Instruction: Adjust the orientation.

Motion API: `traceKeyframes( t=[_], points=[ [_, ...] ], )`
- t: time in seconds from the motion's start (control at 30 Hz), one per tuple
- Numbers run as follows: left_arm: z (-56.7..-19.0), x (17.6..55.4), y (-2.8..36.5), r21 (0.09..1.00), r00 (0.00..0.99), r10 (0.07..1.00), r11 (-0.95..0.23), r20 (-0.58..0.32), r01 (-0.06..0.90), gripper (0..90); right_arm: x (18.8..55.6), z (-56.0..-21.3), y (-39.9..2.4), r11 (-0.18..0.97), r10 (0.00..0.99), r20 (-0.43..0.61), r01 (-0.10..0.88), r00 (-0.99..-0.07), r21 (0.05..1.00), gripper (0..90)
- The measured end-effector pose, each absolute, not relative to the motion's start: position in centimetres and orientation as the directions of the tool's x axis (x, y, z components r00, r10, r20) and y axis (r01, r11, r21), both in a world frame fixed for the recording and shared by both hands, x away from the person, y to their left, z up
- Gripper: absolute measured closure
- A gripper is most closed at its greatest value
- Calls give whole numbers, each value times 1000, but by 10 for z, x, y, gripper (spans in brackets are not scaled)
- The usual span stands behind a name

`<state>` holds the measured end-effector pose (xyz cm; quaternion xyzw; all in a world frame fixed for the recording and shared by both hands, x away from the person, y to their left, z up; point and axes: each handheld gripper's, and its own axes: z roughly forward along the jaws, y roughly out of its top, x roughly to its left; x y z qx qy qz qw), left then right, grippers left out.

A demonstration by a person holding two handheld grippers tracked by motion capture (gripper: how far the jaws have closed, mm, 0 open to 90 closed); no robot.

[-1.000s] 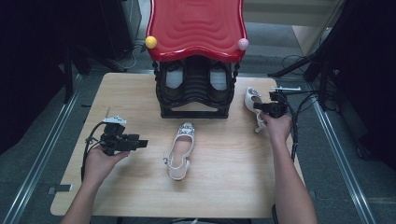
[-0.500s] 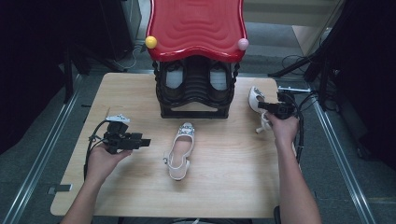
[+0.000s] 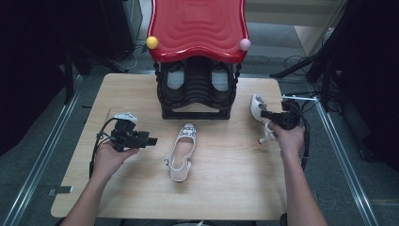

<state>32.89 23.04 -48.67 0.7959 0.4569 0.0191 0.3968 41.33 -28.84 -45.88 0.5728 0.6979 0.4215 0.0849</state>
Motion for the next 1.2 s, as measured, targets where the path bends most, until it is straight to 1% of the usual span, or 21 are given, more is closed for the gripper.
traceKeyframes(
  t=[0.37,0.6,0.93,1.2],
  points=[
    [-487,336,225,661,602,729,-279,-327,697,419,386,-460,-282,16,860,364,733,-358,680,885],
    [-487,338,222,668,607,727,-281,-321,690,419,371,-459,-272,43,844,365,730,-392,682,885],
    [-487,340,219,669,614,722,-288,-318,685,419,354,-458,-254,94,823,357,727,-441,680,885],
    [-487,340,219,669,616,721,-290,-317,684,419,347,-461,-235,138,793,366,730,-486,670,885]
  ],
)
